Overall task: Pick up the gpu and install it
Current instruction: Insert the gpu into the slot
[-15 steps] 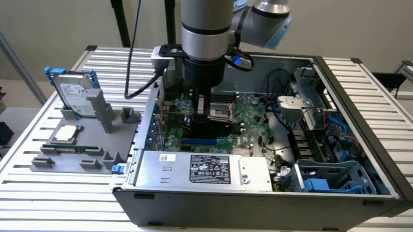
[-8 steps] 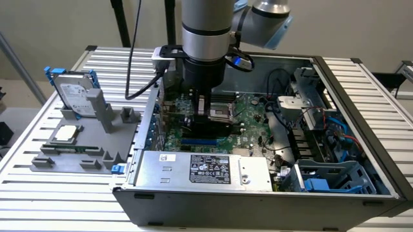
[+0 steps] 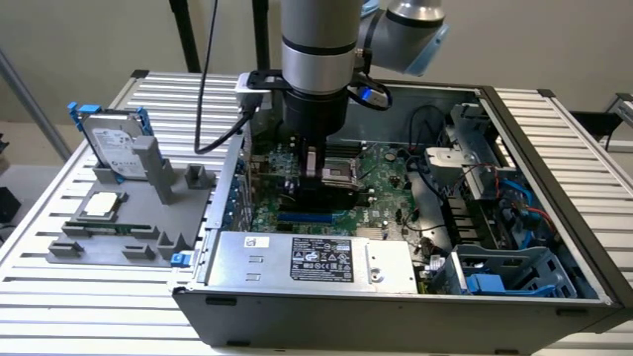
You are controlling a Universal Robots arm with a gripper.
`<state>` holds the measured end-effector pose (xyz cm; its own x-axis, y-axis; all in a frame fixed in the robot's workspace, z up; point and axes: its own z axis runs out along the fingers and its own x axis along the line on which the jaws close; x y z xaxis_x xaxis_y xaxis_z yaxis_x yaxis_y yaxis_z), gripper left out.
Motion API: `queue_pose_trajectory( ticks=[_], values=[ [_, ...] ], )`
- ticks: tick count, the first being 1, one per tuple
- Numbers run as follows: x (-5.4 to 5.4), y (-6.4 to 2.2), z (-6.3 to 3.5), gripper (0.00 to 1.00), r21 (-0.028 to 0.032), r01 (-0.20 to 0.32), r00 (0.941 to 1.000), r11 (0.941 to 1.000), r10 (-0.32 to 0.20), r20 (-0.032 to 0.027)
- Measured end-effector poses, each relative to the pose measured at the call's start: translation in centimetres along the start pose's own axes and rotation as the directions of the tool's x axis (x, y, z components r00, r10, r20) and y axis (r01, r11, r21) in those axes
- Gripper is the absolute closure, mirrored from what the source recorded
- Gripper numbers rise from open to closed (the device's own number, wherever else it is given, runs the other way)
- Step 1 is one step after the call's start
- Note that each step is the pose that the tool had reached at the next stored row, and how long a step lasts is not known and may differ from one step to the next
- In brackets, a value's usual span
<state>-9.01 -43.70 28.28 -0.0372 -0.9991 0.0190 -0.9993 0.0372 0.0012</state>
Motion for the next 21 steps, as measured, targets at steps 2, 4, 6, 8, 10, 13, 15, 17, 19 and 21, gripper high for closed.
queue_pose_trajectory(
  ticks=[2, 4, 6, 8, 10, 13, 15, 17, 19, 21],
  values=[
    [0.0, 0.0, 0.1, 0.73, 0.0021, 0.002, 1.0, 1.0, -0.002, 0.0001],
    [0.0, 0.0, 0.22, 0.73, 0.0046, 0.003, 1.0, 1.0, -0.003, 0.0],
    [0.0, 0.01, 0.35, 0.73, 0.0082, 0.003, 1.0, 1.0, -0.003, 0.0],
    [0.0, 0.02, 0.51, 0.73, 0.0103, 0.004, 1.0, 0.9999, -0.004, 0.0002],
    [0.0, 0.04, 0.68, 0.73, 0.0103, 0.005, 1.0, 0.9999, -0.005, 0.0001],
    [0.0, 0.08, 0.98, 0.73, 0.0104, 0.005, 1.0, 0.9999, -0.005, 0.0],
    [0.0, 0.11, 1.13, 0.73, 0.0103, 0.006, 1.0, 0.9999, -0.006, 0.0],
    [0.0, 0.14, 1.25, 0.73, 0.0102, 0.006, 1.0, 0.9999, -0.006, 0.0],
    [0.0, 0.16, 1.3, 0.73, 0.0098, 0.006, 1.0, 0.9999, -0.006, -0.0002],
    [0.0, 0.16, 1.3, 0.73, 0.0098, 0.006, 1.0, 0.9999, -0.006, -0.0002]
  ],
)
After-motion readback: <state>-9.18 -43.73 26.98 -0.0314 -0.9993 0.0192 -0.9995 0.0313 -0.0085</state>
